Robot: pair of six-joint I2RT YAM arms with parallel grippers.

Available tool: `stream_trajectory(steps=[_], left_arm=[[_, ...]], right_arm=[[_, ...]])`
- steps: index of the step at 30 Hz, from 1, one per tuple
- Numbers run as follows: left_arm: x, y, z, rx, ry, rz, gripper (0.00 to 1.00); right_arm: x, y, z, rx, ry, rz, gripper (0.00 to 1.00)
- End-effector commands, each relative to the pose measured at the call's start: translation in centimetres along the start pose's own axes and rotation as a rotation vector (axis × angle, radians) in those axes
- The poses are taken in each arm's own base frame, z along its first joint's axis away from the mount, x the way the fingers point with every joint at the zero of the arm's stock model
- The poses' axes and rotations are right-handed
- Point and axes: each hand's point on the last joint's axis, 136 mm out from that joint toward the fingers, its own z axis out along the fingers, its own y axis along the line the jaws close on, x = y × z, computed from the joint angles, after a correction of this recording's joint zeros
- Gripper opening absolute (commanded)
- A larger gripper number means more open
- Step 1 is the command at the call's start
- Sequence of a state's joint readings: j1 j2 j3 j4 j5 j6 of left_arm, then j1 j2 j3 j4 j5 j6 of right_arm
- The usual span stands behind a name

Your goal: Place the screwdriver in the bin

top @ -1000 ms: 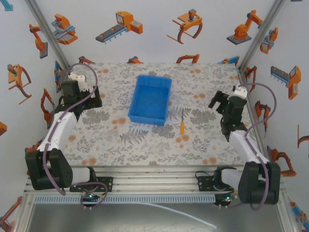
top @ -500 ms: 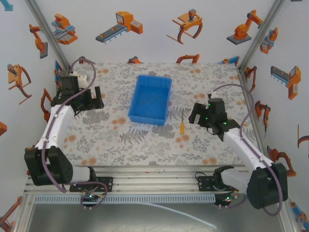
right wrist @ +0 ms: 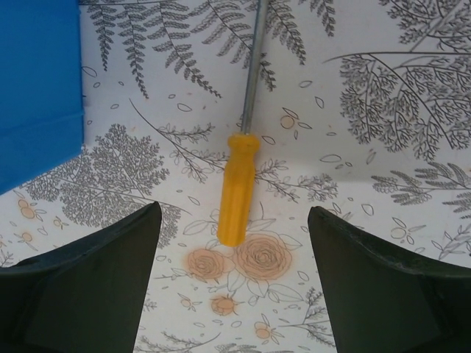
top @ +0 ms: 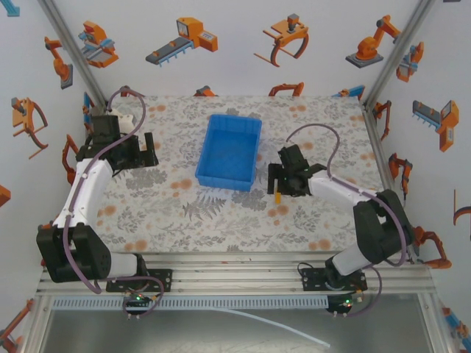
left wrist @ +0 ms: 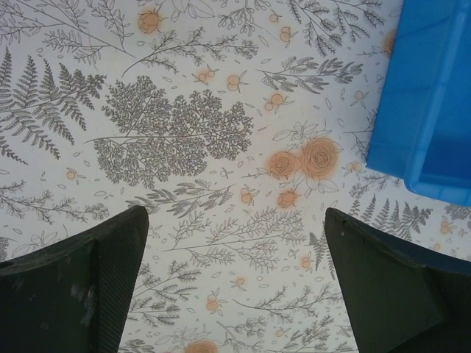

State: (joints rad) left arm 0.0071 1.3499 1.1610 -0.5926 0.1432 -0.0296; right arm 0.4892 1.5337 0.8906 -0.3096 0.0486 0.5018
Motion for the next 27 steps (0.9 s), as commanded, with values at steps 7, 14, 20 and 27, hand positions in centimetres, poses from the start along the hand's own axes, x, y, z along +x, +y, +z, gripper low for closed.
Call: stream_trajectory(steps=[7,14,20,27], left_arm=[[-0.4,-0.9,-0.7,0.040,-0.004,0.009,0.97],[-0.4,-0.9,-0.6,0.038,0.000,0.010,0.97],[-0.5,-1.1,-0.6,0.049,-0.002,0.006,0.97],[-0.8,-1.1,-0.8,0.049,-0.007,0.002,0.97]], right_arm=[[-0.6,-0.9,1.1,0.108,0.003,0.003,0.59],[0.3,-0.8,1.7,0.105,0.019,0.008,0.58],[0.8,-1.0,2.3,0.117,0.027,0.007,0.53],[1.6,-1.6,2.7,0.145,0.040,-0.001,0.50]])
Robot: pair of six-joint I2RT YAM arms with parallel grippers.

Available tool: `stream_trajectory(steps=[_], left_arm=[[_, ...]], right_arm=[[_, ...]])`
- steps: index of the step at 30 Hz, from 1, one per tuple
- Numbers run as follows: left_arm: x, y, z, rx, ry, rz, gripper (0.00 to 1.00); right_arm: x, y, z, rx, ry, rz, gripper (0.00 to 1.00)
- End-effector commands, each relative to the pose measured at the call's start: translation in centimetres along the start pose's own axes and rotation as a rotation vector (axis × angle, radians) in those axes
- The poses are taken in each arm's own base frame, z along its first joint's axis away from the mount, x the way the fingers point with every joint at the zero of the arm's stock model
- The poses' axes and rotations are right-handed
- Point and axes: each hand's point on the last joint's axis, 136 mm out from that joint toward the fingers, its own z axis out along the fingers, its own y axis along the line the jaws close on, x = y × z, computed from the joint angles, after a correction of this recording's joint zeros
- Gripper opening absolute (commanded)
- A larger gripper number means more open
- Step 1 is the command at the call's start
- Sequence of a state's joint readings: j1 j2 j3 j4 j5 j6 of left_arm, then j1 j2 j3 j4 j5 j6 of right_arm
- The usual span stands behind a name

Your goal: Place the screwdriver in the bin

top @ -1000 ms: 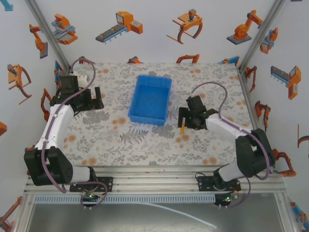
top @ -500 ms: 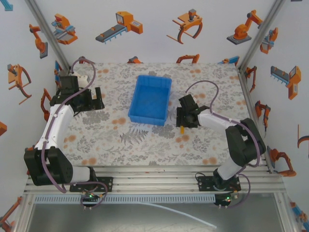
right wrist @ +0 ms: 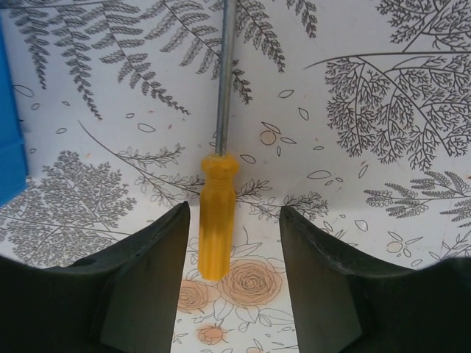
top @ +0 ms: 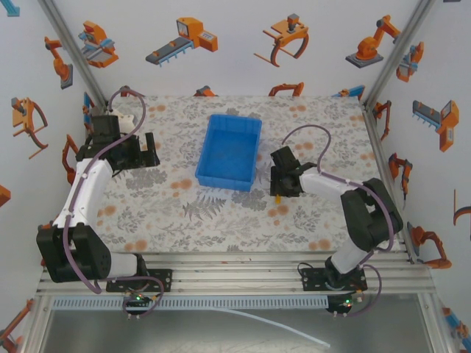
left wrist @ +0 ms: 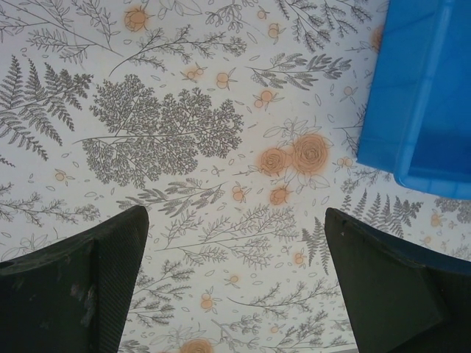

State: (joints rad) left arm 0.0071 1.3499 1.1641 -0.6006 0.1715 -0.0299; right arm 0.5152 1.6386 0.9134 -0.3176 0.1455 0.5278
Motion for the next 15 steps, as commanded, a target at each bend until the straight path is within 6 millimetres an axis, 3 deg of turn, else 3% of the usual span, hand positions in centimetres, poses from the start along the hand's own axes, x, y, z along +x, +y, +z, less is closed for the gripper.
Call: stream_trajectory(steps=[1,15], left_arm=[[-0.82,-0.66,-0.77,0.021,-0.012,0.004,0.97],[-0.95,-0.56,-1.07,0.010,-0.022,0.010,0.97]], right_arm=[[0.66,-0.43,0.46,0.038,0.006,0.002,0.50],[1.06,-0.90,0.23,0.079,0.000,-0.019,0.39]])
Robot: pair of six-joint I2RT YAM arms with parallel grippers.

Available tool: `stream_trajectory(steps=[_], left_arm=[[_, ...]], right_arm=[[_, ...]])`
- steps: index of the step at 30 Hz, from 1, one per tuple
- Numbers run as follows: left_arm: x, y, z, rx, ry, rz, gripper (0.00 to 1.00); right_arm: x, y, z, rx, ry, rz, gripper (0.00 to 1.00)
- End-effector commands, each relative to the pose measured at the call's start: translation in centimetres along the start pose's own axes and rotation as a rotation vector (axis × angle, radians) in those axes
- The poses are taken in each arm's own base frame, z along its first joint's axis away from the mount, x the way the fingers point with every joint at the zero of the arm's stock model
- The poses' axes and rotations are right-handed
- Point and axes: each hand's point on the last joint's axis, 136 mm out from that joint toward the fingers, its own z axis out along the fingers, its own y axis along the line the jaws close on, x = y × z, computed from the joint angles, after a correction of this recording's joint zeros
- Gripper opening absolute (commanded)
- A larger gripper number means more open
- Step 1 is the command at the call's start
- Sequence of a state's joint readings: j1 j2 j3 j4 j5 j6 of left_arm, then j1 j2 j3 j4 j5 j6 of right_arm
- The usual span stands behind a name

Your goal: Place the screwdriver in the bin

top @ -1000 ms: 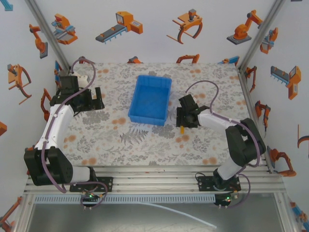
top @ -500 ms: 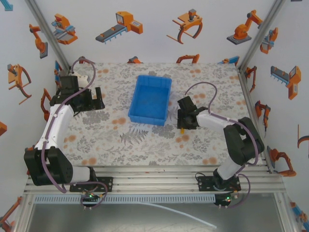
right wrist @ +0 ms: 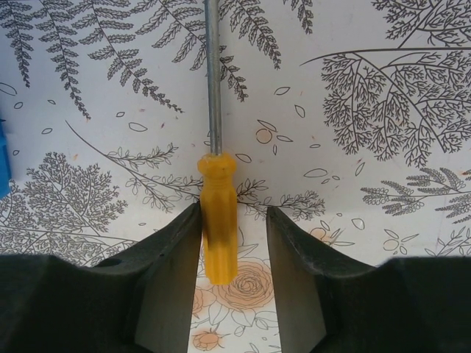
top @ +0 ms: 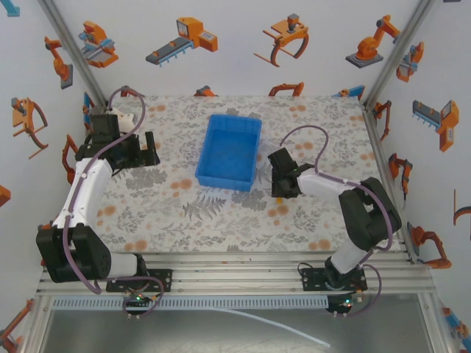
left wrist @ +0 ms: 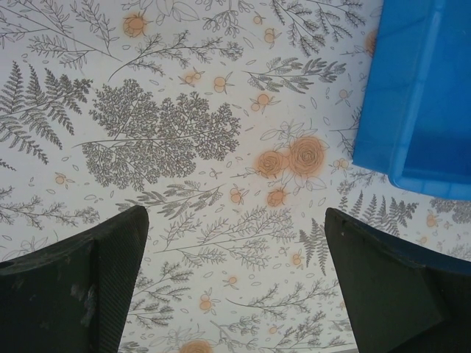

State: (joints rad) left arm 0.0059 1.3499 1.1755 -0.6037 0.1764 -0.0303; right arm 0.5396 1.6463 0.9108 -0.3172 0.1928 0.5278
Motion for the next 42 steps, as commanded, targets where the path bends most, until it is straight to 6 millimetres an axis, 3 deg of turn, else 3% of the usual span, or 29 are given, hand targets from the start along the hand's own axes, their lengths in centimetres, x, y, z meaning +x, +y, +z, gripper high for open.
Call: stream_trajectory(steps=[1,5,9,15,26,35,42], left_arm=[[-0.6,-0.4,-0.9,0.004,-0.015,0.011,0.97],[-0.8,-0.4,-1.1,0.000,-0.023,0.011,0.97],[-0.8,-0.3,-1.2,-0.005,-0.026,0.016,0.97],[-1.0,-0.3,-1.5,-0.011,-0.033,0.022,0.97],[-1.4,-0.4,-2.0,-0.011,-0.040,0.028,0.97],[-1.6,-0.6,-2.6,-0.001,-0.051,0.028,0.97],[-1.3,-0.7,-2.6,0.005,-0.043,0.025,0.97]], right_arm=[[0.8,-0.9,0.1,0.043,0.013,0.004,0.36],[0.7,-0.6,0.0,0.028,0.014,-0.001,0.21],[0.5,-0.4,-0.3,0.021,0.013,-0.008,0.14],[-0.7,-0.4,-2.3,0.013,-0.028,-0.008,0.14],[-5.6,0.9,-7.8,-0.033,-0.129,-0.030,0.14],[-11.5,4.3,-11.7,-0.141,-0.222,-0.046,0.15],[-14.4,9.4,-11.5,-0.246,-0.247,-0.061,0.15]])
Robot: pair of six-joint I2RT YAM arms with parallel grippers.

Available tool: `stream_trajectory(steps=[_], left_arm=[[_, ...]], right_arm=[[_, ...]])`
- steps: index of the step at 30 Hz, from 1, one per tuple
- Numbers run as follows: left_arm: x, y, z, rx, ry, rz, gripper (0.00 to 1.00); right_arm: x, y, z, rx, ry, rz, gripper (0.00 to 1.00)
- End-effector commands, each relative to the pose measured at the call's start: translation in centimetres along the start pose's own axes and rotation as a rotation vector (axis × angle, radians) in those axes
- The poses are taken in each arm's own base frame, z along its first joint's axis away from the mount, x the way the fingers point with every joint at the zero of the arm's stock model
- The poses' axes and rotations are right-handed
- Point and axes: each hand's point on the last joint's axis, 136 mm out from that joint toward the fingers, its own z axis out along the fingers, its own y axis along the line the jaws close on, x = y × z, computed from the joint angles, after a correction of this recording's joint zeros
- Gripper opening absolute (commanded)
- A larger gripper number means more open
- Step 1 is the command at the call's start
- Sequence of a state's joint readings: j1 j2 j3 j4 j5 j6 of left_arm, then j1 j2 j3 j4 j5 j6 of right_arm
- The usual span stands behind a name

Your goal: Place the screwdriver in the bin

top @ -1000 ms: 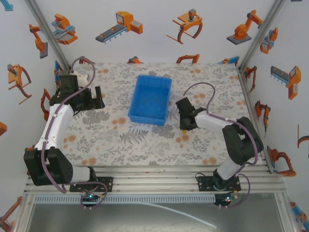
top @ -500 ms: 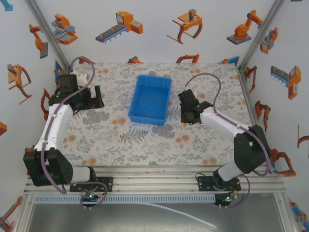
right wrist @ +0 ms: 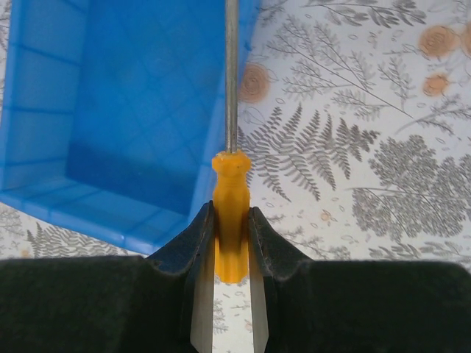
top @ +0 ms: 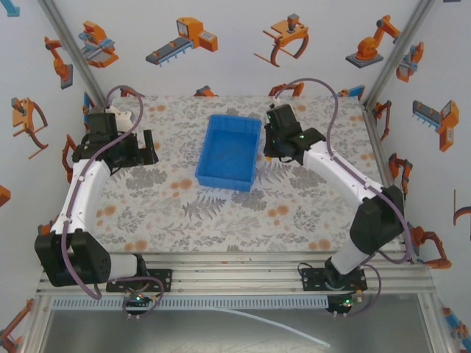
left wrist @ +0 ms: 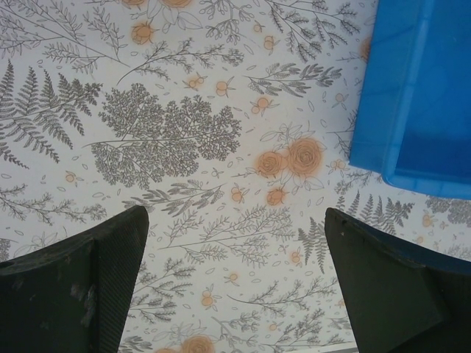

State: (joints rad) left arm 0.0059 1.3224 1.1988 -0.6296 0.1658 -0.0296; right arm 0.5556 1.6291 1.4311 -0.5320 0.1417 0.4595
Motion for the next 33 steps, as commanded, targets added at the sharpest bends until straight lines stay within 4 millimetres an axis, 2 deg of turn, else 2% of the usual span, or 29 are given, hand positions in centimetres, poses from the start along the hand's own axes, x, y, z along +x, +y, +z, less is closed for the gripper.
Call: stream_trajectory(steps=[1,6,12,20,33], left_arm=[[-0.6,-0.6,-1.2,0.013,-0.017,0.020,0.97],[-0.9,-0.7,-1.5,0.013,-0.025,0.025,0.97],[-1.0,-0.6,-1.8,0.011,-0.031,0.024,0.97],[-1.0,-0.7,-2.1,0.007,-0.037,0.037,0.97],[-0.8,-0.8,-2.3,0.010,-0.038,0.040,0.97]], right_arm=[[-0.2,3.4,1.6,-0.066,0.021,-0.033,0.15],[-0.7,7.9,4.1,-0.130,0.032,-0.051,0.15],[0.2,10.7,8.1,-0.170,0.066,-0.034,0.16],[2.4,11.3,12.2,-0.160,0.127,-0.007,0.16],[5.4,10.8,15.9,-0.124,0.212,-0.017,0.19]])
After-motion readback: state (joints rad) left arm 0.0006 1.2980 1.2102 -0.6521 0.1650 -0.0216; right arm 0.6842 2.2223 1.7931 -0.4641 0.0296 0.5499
